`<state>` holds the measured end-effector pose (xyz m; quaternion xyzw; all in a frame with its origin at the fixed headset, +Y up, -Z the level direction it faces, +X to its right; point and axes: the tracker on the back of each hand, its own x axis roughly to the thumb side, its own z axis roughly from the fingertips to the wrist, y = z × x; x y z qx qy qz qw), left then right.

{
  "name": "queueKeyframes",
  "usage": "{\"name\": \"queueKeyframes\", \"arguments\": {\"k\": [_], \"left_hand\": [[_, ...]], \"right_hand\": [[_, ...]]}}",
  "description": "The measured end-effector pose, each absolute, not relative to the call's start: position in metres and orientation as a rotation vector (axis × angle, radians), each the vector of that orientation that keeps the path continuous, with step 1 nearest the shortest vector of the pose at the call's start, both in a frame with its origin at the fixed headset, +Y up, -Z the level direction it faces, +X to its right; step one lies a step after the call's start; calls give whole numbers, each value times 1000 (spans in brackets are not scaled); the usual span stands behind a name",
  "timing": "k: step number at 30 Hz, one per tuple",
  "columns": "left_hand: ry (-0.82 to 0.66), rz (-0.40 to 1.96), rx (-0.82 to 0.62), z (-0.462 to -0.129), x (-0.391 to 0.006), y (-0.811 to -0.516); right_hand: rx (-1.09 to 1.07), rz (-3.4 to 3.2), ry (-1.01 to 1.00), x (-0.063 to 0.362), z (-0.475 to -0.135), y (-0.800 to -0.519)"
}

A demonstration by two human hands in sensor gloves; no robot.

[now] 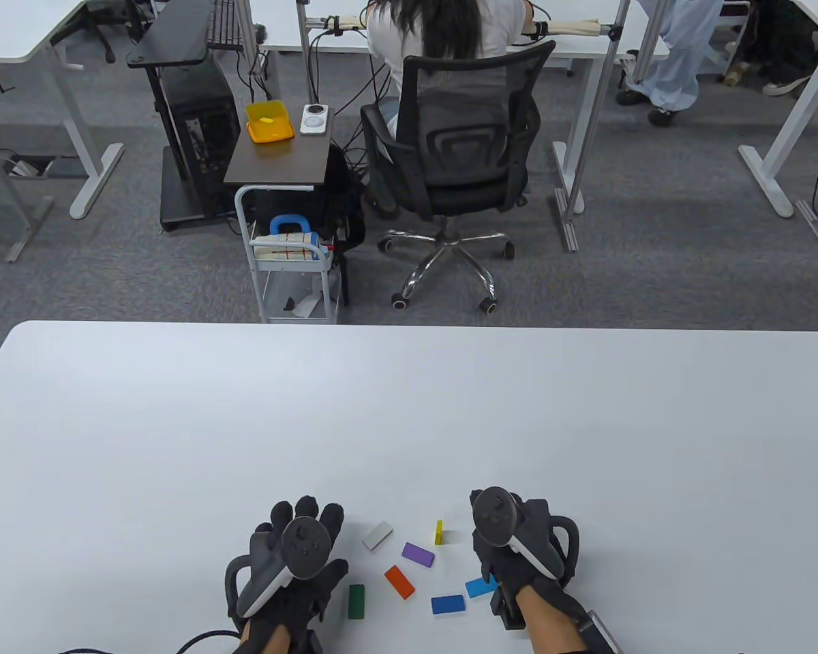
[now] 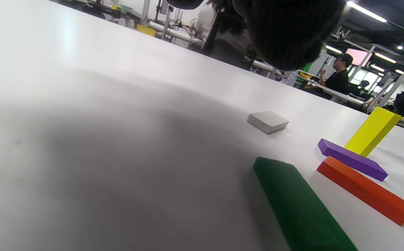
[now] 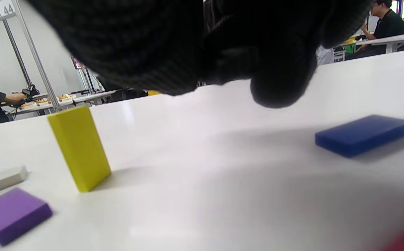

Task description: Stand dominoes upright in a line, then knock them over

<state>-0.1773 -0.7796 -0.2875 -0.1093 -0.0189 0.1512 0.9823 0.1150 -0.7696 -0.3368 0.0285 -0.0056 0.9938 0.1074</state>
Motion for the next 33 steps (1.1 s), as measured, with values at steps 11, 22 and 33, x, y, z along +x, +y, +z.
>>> {"name": "queueKeyframes", "arguments": {"k": [11, 22, 33], "left_hand": [[-37, 315, -217, -288, -179, -782], [-40, 323, -223, -288, -178, -779], [-44, 331, -234, -288, -178, -780]], "right_hand": [[223, 2714, -159, 105, -327, -763], [236, 2554, -37, 108, -332, -772], [239, 2539, 45, 110, -337, -782]]}}
